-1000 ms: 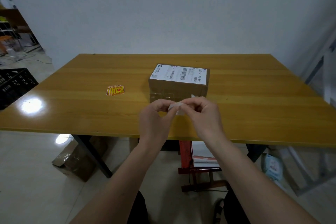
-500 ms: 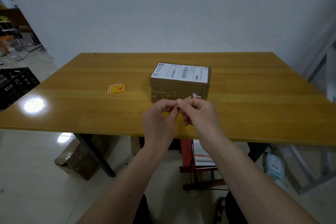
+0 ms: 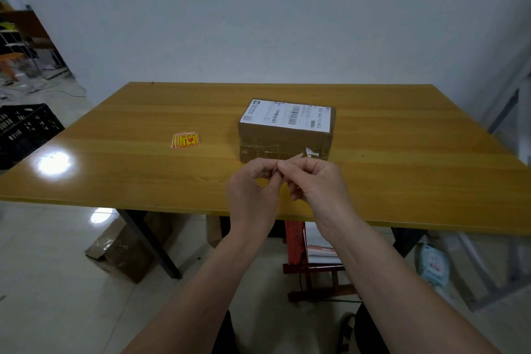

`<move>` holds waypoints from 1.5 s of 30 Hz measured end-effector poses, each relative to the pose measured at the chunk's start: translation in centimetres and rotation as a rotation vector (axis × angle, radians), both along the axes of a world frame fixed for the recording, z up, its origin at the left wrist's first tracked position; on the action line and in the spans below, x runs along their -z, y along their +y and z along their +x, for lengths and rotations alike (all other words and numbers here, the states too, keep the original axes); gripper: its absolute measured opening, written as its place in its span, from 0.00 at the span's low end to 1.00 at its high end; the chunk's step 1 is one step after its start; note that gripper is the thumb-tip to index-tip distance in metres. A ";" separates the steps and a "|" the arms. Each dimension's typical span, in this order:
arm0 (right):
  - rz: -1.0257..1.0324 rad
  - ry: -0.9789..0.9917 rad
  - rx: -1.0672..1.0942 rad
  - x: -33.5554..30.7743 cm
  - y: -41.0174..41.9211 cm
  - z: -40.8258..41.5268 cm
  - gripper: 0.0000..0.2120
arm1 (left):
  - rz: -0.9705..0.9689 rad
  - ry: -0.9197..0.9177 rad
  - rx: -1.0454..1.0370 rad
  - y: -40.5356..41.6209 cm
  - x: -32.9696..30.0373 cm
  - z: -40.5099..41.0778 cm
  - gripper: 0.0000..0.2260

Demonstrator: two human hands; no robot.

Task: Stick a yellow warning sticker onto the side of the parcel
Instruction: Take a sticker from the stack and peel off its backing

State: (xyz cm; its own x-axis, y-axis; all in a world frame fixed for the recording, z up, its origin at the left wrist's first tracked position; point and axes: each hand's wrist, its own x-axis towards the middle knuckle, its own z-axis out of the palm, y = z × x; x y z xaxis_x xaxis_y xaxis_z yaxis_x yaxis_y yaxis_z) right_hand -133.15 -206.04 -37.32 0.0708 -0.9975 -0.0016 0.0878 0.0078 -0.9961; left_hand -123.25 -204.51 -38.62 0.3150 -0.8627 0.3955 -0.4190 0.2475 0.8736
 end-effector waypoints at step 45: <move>-0.108 -0.048 0.125 0.8 0.2 0.0 0.06 | -0.010 -0.126 -0.039 -0.1 0.5 -0.1 0.06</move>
State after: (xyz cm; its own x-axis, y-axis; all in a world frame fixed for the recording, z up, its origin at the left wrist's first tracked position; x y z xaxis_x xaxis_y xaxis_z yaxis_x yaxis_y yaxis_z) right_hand -133.18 -205.85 -38.09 -0.0559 -0.9928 0.1060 0.1287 -0.1125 -0.9853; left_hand -123.38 -204.56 -39.11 0.2960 -0.8463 0.4430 -0.5348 0.2375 0.8109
